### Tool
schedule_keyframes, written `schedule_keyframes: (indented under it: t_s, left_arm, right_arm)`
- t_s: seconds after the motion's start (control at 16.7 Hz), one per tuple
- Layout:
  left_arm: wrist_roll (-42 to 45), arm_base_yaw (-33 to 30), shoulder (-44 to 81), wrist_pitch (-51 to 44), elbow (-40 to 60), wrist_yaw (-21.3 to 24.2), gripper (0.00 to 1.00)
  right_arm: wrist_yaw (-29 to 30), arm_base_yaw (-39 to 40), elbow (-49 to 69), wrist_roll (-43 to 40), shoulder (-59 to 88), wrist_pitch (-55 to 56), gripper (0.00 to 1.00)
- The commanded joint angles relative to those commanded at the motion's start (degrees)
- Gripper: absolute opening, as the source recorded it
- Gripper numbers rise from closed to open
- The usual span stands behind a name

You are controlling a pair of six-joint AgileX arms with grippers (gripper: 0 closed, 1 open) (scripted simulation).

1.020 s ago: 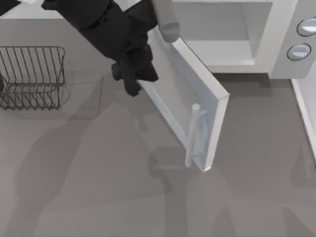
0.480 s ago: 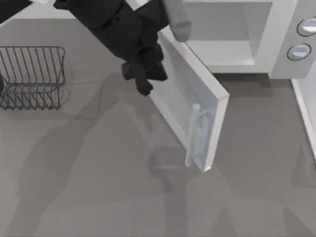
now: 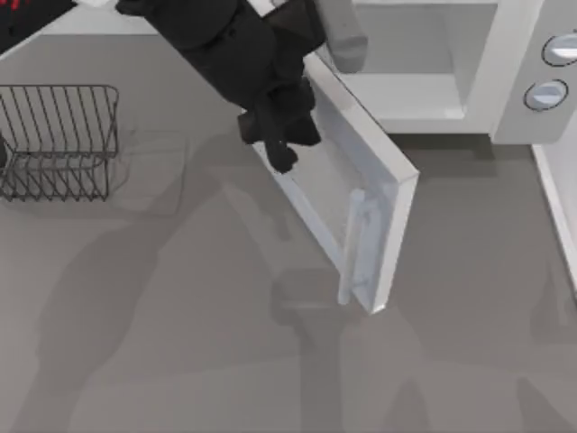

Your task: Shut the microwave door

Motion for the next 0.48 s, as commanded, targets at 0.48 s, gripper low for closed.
schedule_keyframes:
  t_s: [0.48]
  left_arm:
    - [-2.10, -1.92, 1.74, 0.19, 2.21, -0.83, 0.00]
  right_arm:
    - [0.00, 0.00, 0.00, 0.00, 0.00, 0.00, 1.00]
